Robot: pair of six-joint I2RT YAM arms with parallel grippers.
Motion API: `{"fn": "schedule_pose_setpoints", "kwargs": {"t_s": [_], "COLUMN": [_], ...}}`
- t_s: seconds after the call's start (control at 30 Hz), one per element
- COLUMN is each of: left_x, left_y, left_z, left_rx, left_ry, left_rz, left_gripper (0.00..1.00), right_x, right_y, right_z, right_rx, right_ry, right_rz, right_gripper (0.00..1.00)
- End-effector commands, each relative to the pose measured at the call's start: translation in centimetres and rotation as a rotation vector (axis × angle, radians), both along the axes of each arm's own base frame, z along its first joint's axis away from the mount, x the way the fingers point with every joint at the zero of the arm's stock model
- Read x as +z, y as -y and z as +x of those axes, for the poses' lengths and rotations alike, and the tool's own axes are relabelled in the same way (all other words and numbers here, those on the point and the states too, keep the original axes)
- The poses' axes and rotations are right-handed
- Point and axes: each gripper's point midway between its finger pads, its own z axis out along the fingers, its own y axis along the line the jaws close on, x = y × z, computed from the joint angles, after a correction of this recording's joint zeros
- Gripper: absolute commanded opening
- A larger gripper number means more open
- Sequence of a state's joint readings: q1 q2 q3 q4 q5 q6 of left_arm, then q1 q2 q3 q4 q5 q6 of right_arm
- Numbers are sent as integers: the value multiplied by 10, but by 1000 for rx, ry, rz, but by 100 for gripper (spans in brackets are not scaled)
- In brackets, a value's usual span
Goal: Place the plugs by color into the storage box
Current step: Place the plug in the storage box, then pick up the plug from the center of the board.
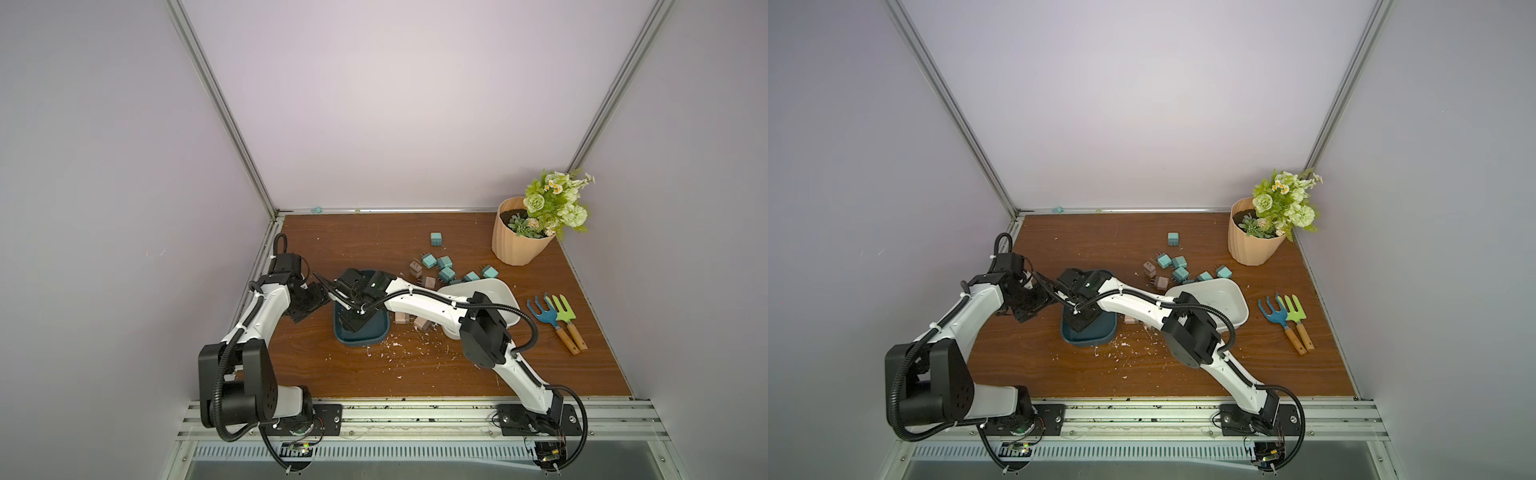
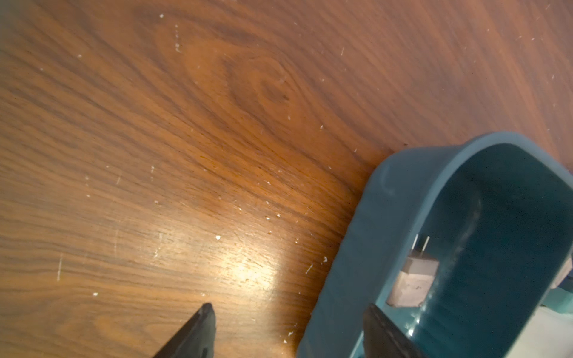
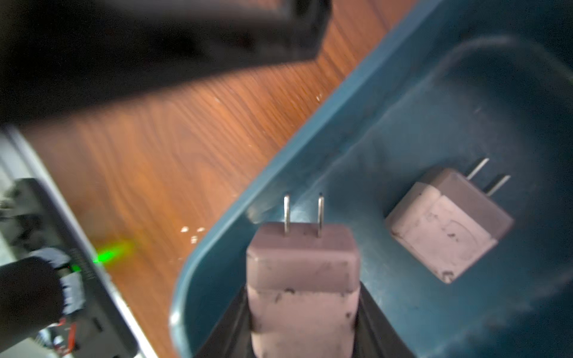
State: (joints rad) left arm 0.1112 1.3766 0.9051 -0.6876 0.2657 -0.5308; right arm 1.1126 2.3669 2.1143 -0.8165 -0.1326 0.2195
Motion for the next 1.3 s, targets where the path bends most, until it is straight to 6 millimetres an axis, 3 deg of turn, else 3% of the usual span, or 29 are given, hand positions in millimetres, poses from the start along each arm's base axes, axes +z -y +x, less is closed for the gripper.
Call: {"fn": "schedule_pose_setpoints", "kwargs": {"t_s": [0.0, 0.13, 0.3, 0.47, 0.6, 0.73, 0.8, 0.9, 0.93, 1.07, 1.27], "left_x": [7, 9, 4, 1, 0, 6, 7, 7, 6, 6, 5], "left_y": [0, -3, -13, -14, -16, -17, -17, -15, -14, -12, -10], "left_z": [-1, 0, -4, -4, -1, 3, 5, 7, 7, 10, 9], "left_rx": [18, 33, 83, 78, 72, 69, 68, 60, 57, 55, 52], "left_ry": [11, 17, -15, -25, -25, -9, -6, -4, -6, -2, -4], "left_rz": [-9, 4, 41, 46, 58, 64, 61, 53, 49, 34, 25], "left_gripper": [77, 77, 77, 77, 77, 78, 79, 80, 80, 80, 80], "right_x": [-8, -7, -22, -18, 7, 67, 96, 120, 120, 97, 62], "right_y": [3, 6, 8, 6, 5, 10, 24, 58, 71, 129, 175], "right_z": [1, 4, -2, 0, 8, 33, 54, 86, 98, 144, 188], "right_rx": [5, -14, -3, 15, 8, -74, -135, -229, -258, -390, -498], "right_ry": [8, 9, -22, -11, -1, 17, 42, 93, 109, 135, 124], "right_rz": [-19, -10, -28, -27, -8, 87, 125, 127, 111, -6, -121], "right_gripper": [43, 44, 47, 64, 75, 79, 80, 82, 83, 83, 84]}}
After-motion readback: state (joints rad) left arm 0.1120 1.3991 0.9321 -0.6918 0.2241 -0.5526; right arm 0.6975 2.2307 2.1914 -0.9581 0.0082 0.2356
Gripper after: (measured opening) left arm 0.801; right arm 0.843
